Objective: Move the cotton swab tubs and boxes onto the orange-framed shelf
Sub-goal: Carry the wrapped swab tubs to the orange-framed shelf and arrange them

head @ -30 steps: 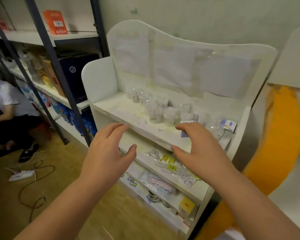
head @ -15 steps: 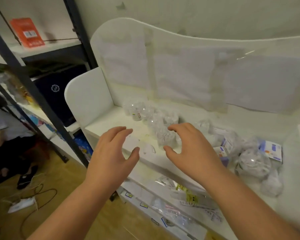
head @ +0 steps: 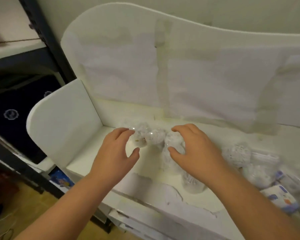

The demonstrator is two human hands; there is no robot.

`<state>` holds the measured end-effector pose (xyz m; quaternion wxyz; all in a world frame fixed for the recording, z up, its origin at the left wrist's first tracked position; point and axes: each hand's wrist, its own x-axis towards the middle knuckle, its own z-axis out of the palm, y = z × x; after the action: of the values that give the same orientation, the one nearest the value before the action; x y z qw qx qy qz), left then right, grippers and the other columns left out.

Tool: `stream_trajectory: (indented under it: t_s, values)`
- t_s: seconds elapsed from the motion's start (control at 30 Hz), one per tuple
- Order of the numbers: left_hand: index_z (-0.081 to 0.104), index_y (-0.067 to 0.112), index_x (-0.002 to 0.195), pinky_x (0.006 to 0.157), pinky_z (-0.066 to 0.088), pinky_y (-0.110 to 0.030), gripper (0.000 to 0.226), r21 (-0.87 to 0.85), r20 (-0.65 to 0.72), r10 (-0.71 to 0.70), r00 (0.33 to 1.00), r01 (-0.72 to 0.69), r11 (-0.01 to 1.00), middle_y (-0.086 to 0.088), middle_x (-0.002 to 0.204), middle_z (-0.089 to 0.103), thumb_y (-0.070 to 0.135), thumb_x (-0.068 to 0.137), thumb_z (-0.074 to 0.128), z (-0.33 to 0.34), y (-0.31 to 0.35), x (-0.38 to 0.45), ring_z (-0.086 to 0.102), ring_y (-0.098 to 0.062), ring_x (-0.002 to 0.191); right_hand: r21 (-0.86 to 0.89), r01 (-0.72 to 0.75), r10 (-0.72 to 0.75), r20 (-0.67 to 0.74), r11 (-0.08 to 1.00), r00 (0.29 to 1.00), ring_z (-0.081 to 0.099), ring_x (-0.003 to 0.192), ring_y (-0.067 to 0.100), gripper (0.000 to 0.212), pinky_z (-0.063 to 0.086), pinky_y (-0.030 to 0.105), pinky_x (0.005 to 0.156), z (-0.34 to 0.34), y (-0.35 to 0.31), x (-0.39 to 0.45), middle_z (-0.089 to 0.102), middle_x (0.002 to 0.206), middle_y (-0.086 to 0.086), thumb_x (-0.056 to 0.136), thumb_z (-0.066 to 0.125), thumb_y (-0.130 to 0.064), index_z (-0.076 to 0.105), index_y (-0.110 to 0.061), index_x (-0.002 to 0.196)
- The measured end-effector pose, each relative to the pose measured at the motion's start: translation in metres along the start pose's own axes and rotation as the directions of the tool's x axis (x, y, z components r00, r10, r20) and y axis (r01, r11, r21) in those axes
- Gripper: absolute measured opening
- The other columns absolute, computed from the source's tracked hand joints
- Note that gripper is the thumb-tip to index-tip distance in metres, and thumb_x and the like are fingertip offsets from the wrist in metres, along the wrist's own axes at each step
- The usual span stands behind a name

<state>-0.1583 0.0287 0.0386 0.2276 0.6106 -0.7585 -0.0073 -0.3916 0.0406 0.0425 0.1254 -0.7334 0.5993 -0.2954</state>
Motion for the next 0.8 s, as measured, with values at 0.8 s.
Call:
stream_trajectory:
  t_s: [0.8]
  values:
    - [0.04, 0.023, 0.139, 0.089, 0.043, -0.026, 0.072, -0.191, 0.165, 0.265, 0.95, -0.233, 0.954, 0.002, 0.135, 0.04, 0.028, 0.074, 0.072, 0.054, -0.054, 0.096, 0.052, -0.02, 0.116, -0.401, -0.002, 0.106, 0.237, 0.916, 0.966, 0.061, 0.095, 0.021, 0.04, 0.04, 0.033, 0.073, 0.064, -0.034, 0.092, 0.056, 0.096, -0.008, 0.075, 0.061, -0.051, 0.053, -0.035, 0.11]
